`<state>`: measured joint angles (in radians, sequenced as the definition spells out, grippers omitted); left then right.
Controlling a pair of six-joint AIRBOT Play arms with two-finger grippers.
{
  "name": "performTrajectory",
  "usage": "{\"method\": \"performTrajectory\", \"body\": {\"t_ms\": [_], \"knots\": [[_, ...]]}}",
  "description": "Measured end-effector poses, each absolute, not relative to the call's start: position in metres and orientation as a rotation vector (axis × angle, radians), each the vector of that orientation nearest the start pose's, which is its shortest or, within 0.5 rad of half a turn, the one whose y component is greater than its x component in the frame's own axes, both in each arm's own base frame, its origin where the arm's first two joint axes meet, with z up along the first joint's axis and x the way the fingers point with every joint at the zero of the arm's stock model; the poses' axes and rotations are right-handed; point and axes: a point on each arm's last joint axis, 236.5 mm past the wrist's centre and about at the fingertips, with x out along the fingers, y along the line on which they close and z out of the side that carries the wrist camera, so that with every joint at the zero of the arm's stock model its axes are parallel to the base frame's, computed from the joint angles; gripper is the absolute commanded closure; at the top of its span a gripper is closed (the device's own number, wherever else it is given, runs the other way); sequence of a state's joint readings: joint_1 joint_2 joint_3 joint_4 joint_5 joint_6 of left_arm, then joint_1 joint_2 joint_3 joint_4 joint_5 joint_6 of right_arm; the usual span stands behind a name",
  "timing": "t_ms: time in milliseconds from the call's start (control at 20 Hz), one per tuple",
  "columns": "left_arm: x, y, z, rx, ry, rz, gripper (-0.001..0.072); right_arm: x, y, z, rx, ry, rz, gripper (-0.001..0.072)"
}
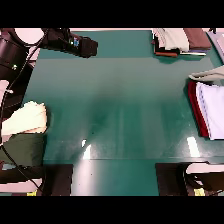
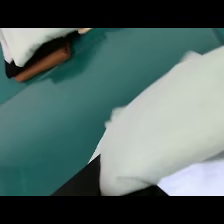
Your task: Fold the shirts.
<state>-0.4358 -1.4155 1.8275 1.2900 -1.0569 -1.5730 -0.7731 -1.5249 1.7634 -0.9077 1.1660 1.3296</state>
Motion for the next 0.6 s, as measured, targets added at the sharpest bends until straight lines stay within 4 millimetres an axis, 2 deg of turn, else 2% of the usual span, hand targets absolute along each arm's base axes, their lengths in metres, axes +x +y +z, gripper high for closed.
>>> {"method": "performTrajectory", "body": {"t_ms": [200, 300, 450, 600], "knots": [[0.441, -0.268, 0.243, -0.069, 0.687, -0.610, 0.0679, 0.443, -0.248, 0.215, 0.549, 0.617, -0.168, 0.0693], [0.441, -0.268, 0.243, -0.068, 0.688, -0.610, 0.0679, 0.433, -0.243, 0.225, 0.541, 0.614, -0.168, 0.0693], [0.440, -0.268, 0.242, -0.062, 0.689, -0.610, 0.0679, 0.408, -0.241, 0.221, 0.556, 0.644, -0.197, 0.0693], [0.440, -0.268, 0.242, -0.047, 0.686, -0.616, 0.0679, 0.371, -0.248, 0.194, 0.567, 0.726, -0.279, 0.0692]]}}
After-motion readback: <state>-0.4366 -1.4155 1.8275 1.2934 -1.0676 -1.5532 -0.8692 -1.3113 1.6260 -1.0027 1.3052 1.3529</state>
